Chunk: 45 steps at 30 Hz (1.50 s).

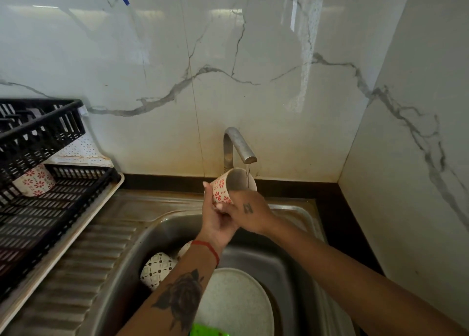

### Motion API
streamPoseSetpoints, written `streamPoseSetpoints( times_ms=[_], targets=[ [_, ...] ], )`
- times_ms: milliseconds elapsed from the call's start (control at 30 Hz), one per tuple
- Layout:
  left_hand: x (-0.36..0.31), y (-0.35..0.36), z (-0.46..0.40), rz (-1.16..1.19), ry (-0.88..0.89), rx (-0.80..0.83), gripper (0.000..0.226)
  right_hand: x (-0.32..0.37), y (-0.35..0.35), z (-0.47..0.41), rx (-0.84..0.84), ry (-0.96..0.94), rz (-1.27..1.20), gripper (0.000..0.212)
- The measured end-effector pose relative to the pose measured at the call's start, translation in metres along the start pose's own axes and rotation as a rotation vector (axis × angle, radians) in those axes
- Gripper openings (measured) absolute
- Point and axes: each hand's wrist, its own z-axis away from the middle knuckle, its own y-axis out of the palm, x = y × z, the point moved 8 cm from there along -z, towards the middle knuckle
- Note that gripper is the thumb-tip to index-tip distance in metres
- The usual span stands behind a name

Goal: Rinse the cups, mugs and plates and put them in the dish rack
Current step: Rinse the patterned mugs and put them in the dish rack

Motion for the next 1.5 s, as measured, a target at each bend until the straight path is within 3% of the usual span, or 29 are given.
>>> streamPoseSetpoints(
  times_ms=[67, 167, 200, 367, 400, 500, 600, 700, 767, 800, 900, 967, 1033, 1167, 1300, 1367, 1500],
  targets=[
    [-0.004, 0.001, 0.000, -0.007, 0.020, -0.023, 0.069, 0.001, 0.013, 0.004, 0.134, -0.063, 0.013, 0.047],
    [-0.007, -0.001, 0.002, -0.065, 0.002, -0.049, 0.065, -0.011, 0.010, 0.006, 0.267, -0.257, 0.447, 0.060],
    [-0.006, 0.000, 0.002, -0.067, -0.005, -0.046, 0.066, -0.015, 0.008, 0.004, 0.270, -0.240, 0.496, 0.062],
    [-0.003, -0.002, 0.000, -0.103, -0.024, -0.065, 0.074, -0.001, 0.017, 0.005, 0.260, -0.060, 0.053, 0.064],
    [-0.004, -0.003, 0.000, -0.119, -0.024, -0.082, 0.074, -0.002, 0.017, 0.008, 0.287, -0.085, 0.076, 0.064],
    [-0.009, -0.004, 0.002, -0.161, -0.016, -0.117, 0.079, -0.014, 0.016, 0.012, 0.347, -0.188, 0.487, 0.061],
    [-0.010, -0.007, 0.003, -0.279, -0.005, -0.110, 0.076, -0.011, -0.002, 0.008, 0.139, -0.140, 0.396, 0.046],
    [0.001, -0.003, 0.006, -0.171, 0.001, -0.044, 0.066, -0.005, -0.011, 0.004, -0.007, 0.025, 0.014, 0.042],
    [0.004, 0.002, 0.006, -0.031, 0.021, -0.031, 0.072, -0.002, 0.003, 0.005, 0.141, 0.070, -0.175, 0.047],
    [0.003, 0.003, 0.005, 0.008, 0.032, -0.049, 0.073, 0.000, 0.009, 0.007, 0.233, 0.014, -0.108, 0.049],
    [0.003, 0.003, 0.004, -0.018, 0.011, -0.037, 0.065, -0.001, 0.008, 0.010, 0.359, -0.193, 0.414, 0.060],
    [0.003, 0.001, 0.004, -0.032, 0.002, -0.032, 0.063, -0.003, 0.006, 0.006, 0.372, -0.189, 0.568, 0.063],
    [0.005, 0.005, 0.002, -0.010, -0.011, -0.021, 0.064, 0.000, 0.007, 0.000, 0.374, -0.084, 0.487, 0.059],
    [0.010, 0.017, -0.001, -0.034, 0.000, 0.016, 0.061, 0.011, 0.003, -0.008, 0.319, 0.104, 0.121, 0.032],
    [0.004, 0.006, -0.001, -0.044, -0.051, 0.014, 0.071, 0.018, 0.010, 0.001, 0.421, 0.043, 0.128, 0.049],
    [-0.002, -0.002, -0.001, -0.059, -0.043, -0.023, 0.069, 0.017, 0.013, 0.004, 0.449, -0.033, 0.296, 0.054],
    [0.000, -0.004, -0.002, -0.068, -0.040, -0.039, 0.069, 0.008, 0.012, 0.004, 0.471, -0.145, 0.943, 0.067]
  ],
)
